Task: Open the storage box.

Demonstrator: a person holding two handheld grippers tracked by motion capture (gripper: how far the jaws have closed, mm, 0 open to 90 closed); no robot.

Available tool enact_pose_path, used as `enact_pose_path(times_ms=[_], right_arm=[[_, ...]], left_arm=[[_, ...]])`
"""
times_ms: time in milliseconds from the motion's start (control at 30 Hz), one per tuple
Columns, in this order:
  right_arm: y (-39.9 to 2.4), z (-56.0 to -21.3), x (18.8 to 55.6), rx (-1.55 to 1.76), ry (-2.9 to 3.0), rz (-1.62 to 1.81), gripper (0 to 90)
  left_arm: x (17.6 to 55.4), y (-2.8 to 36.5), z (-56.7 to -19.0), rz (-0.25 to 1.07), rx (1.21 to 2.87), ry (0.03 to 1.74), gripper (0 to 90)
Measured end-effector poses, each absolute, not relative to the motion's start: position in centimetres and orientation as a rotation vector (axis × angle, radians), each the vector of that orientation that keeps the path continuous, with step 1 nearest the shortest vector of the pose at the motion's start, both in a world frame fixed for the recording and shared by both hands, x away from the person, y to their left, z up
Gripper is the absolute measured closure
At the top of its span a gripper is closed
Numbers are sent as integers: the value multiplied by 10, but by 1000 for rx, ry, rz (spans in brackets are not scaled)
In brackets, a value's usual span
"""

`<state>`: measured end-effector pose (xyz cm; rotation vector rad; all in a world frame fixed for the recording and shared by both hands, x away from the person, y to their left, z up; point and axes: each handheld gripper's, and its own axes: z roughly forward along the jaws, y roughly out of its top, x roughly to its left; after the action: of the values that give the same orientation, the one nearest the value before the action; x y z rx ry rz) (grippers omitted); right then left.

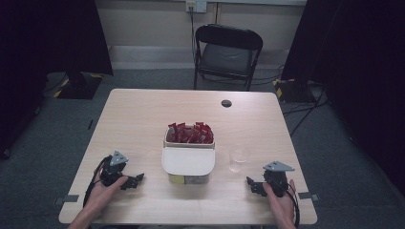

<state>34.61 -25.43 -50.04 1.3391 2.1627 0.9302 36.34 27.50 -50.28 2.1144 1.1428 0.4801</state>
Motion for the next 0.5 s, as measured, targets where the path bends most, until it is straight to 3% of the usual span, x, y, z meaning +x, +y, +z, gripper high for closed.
enact_pose_path(times_ms=[367,500], right_arm=[[-255,-501,346,1346,2160,929,99],[-255,-501,347,1344,2160,927,98]], left_arm=[[363,275,-502,478,2106,1152,23],[362,276,-500,486,2098,1145,107]])
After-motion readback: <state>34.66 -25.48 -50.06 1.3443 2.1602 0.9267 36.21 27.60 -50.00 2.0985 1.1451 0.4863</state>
